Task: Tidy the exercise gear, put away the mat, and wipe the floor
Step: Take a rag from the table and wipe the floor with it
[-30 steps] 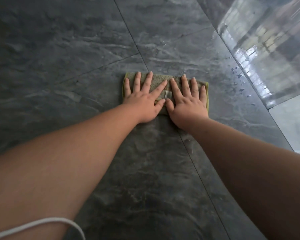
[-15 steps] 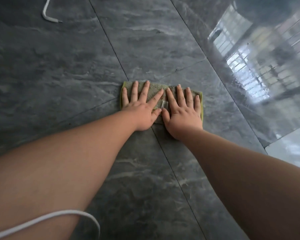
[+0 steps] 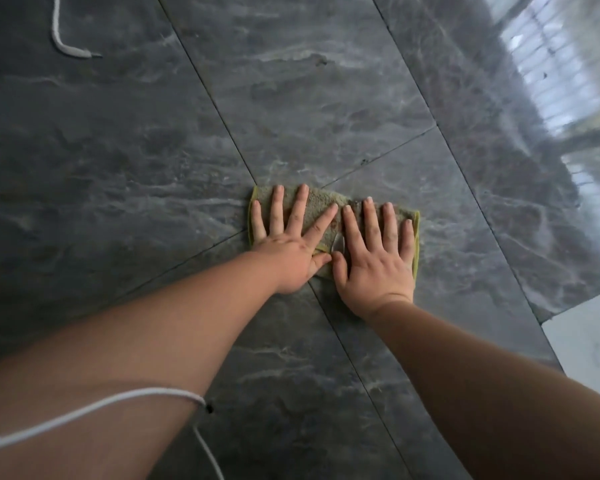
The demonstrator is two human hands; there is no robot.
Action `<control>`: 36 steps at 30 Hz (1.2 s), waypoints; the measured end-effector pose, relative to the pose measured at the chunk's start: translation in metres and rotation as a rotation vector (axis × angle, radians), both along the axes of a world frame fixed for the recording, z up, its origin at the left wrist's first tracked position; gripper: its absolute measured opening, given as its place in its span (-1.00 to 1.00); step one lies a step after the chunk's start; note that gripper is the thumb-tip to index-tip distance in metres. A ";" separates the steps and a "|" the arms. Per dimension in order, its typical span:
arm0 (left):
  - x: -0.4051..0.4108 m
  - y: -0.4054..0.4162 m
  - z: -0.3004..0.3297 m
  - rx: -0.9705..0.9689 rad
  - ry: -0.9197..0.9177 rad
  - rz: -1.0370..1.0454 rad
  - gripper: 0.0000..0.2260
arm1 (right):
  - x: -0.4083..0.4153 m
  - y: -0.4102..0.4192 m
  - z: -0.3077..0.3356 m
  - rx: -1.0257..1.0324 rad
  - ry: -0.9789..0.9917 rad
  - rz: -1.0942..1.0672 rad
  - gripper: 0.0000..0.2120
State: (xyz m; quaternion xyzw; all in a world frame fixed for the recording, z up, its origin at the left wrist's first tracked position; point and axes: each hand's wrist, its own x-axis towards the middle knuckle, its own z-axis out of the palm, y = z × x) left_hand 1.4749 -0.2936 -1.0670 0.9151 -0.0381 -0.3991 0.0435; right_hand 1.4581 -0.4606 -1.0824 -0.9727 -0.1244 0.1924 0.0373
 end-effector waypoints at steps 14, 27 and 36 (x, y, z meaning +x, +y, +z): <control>0.000 0.002 0.003 0.003 -0.054 -0.046 -0.33 | -0.002 0.001 0.002 0.008 -0.034 0.000 -0.32; -0.047 0.008 -0.007 0.012 -0.308 -0.100 -0.37 | -0.037 0.000 -0.001 0.024 -0.088 -0.062 -0.37; -0.176 0.021 -0.004 0.021 -0.320 -0.009 -0.37 | -0.146 0.012 0.008 0.048 0.006 0.026 -0.35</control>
